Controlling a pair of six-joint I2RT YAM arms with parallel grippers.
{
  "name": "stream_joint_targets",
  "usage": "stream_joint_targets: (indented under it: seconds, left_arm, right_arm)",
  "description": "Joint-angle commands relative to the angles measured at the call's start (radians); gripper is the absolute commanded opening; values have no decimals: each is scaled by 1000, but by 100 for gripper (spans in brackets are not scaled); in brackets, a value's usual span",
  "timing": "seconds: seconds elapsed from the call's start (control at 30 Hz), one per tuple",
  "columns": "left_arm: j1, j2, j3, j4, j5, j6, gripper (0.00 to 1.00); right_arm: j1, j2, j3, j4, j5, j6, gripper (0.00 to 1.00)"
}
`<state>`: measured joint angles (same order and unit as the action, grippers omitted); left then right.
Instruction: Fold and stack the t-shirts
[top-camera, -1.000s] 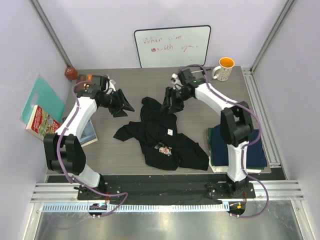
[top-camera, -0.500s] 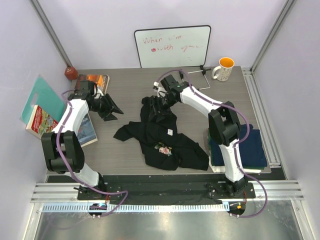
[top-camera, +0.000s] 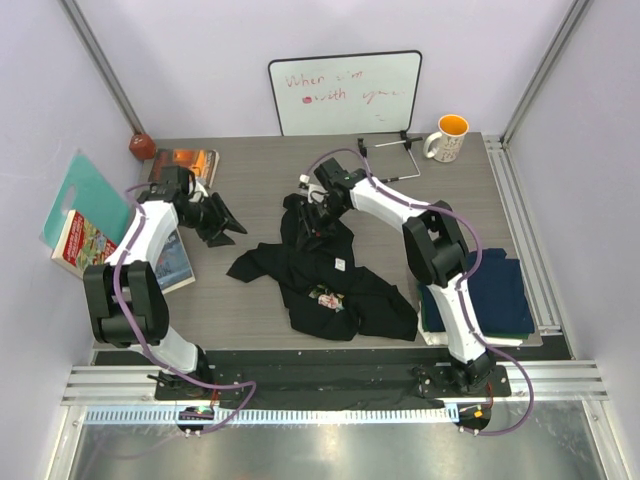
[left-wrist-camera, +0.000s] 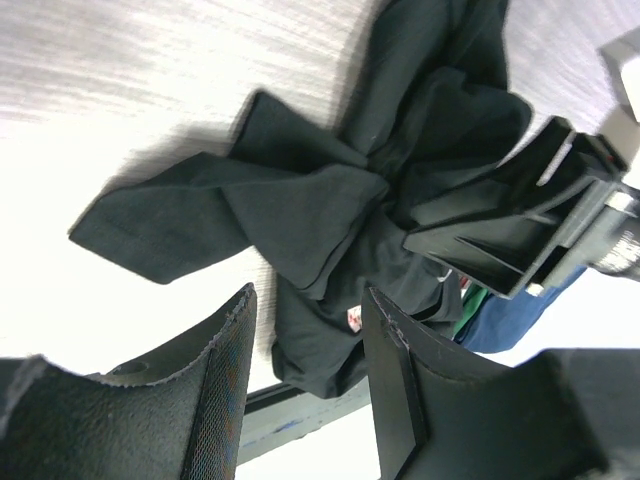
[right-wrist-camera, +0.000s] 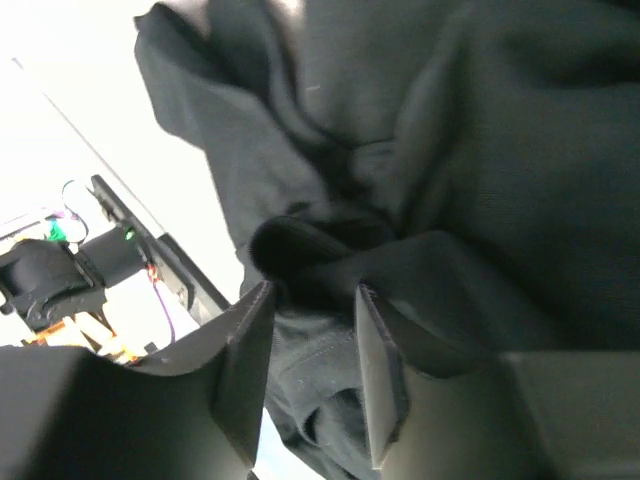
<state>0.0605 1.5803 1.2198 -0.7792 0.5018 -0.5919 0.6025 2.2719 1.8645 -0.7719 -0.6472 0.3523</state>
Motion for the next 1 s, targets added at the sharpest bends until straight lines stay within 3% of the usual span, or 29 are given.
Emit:
stream_joint_targets:
  seconds: [0.0,0.13,0.27,0.53,0.63,0.67,0.7,0.87,0.97]
  left_arm:
    - [19,-13,-25,1,33,32,47]
    - [24,-5,-28,6,43,38,47]
    - [25,10,-34,14,50,37,47]
    - [35,17,-65,23,50,41,47]
    - [39,17,-74,26,49,44,47]
    - [41,17,-77,24,49,43,47]
    - [44,17,-82,27,49,46,47]
    - [52,15,-91,40,49,40,47]
    - [56,6,-86,47,49,24,47]
  right_arm:
    - [29,-25,48,5,-69,-15,36]
    - [33,-40,32,5,-83,-16,36]
    - [34,-48,27,2,-94,-16,49]
    - [40,-32,25,-9,-97,-22,50]
    - [46,-23,28,-18,-106,-30,36]
    - [48,-22,30,-20,-111,-33,12]
    - [51,-23,30,-23,-111,-36,2]
    - [52,-37,48,-32,-83,-39,1]
    - [48,-52,158,-101,-13,-44,1]
